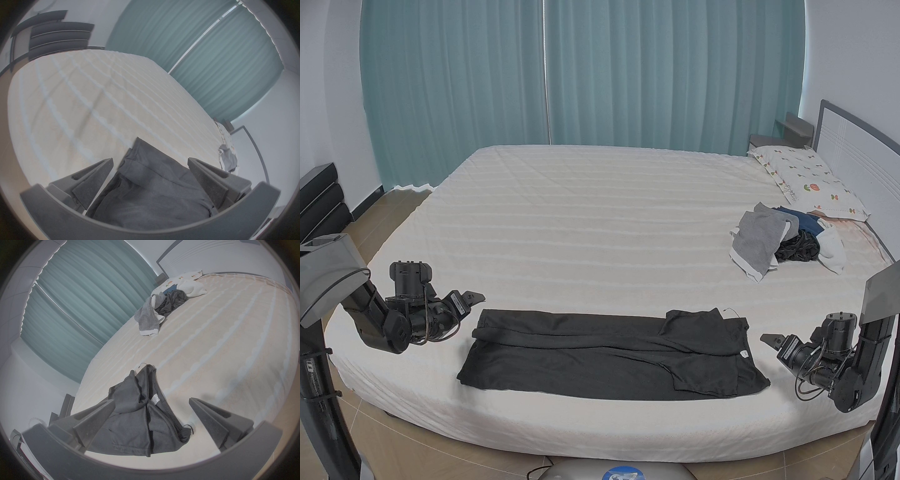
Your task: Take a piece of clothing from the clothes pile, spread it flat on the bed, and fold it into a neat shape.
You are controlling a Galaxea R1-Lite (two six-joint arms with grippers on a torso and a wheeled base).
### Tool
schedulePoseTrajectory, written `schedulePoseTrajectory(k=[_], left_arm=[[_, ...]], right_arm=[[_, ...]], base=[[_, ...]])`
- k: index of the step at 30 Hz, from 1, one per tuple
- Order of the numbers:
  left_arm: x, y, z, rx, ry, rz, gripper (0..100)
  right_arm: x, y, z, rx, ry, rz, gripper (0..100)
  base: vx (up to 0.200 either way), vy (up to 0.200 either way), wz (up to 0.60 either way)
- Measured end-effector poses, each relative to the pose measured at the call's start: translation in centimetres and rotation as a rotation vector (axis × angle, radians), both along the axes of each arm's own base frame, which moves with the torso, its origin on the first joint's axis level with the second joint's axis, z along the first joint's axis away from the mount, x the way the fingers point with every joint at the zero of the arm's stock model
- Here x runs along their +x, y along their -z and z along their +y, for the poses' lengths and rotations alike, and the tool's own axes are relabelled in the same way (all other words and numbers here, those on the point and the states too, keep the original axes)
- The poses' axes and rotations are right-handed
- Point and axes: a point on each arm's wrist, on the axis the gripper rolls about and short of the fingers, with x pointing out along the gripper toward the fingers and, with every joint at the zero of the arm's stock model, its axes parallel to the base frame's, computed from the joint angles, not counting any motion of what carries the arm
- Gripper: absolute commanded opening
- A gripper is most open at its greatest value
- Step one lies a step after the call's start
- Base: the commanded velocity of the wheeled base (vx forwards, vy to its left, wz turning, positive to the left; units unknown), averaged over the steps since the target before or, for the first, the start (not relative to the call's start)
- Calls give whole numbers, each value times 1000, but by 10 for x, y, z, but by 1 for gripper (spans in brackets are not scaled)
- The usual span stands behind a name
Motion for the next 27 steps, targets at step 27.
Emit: schedulePoseTrajectory(k=[27], left_arm=[[32, 63, -18, 106, 125, -55, 100]], right_arm=[[1, 14, 9, 5, -41, 46, 100]], base=[[0, 0, 0]])
